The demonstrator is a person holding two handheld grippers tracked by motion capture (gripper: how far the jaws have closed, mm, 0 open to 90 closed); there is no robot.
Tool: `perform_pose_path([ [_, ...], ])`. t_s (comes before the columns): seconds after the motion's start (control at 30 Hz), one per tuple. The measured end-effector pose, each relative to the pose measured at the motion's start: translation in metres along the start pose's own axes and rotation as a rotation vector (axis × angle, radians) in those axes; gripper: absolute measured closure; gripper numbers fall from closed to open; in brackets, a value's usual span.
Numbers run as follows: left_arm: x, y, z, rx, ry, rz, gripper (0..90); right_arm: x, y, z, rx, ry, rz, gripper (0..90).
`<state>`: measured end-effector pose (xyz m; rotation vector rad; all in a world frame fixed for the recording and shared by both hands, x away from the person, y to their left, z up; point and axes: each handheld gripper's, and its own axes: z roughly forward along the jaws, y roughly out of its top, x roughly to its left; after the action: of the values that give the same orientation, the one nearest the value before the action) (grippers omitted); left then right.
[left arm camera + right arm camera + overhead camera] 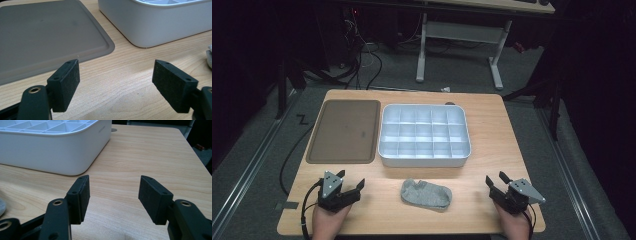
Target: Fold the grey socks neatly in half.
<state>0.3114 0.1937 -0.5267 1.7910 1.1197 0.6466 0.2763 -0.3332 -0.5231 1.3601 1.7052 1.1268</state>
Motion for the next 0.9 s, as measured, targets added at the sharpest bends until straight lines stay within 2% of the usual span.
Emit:
perform_pose_path([
  [0.1, 0.0, 0.0, 0.001, -0.002, -0.004, -0.001, 22.6, 0.002, 0.0, 0.002, 0.009, 0.009, 0.003, 42.7],
  [0.2, 0.002, 0.001, 0.0, -0.012, -0.02, -0.01, 22.6, 0.003, 0.003, 0.008, 0.054, 0.024, -0.013, 43.4],
  [0.3, 0.005, 0.0, -0.001, -0.017, -0.033, -0.023, 22.6, 0.002, 0.006, 0.008, 0.079, 0.018, -0.01, 43.2],
  [0.33, 0.006, 0.0, -0.001, -0.016, -0.04, -0.025, 22.6, 0.001, 0.011, 0.008, 0.11, 0.03, -0.015, 43.2],
  [0.4, 0.007, 0.0, 0.0, -0.015, -0.047, -0.031, 22.6, 0.001, 0.013, 0.008, 0.121, 0.034, -0.005, 43.2],
  [0.6, 0.003, 0.002, 0.001, -0.013, -0.068, -0.007, 22.6, 0.005, 0.022, 0.017, 0.265, 0.083, 0.023, 42.9],
  [0.67, 0.0, 0.002, -0.001, -0.012, -0.08, 0.004, 23.4, 0.006, 0.025, 0.02, 0.322, 0.088, 0.0, 42.8],
  [0.77, -0.002, 0.003, -0.001, -0.006, -0.088, 0.01, 23.8, 0.008, 0.028, 0.02, 0.363, 0.092, -0.026, 42.8],
  [0.9, -0.006, 0.004, 0.002, 0.018, -0.107, -0.006, 24.9, 0.011, 0.028, 0.02, 0.391, 0.099, -0.051, 43.9],
])
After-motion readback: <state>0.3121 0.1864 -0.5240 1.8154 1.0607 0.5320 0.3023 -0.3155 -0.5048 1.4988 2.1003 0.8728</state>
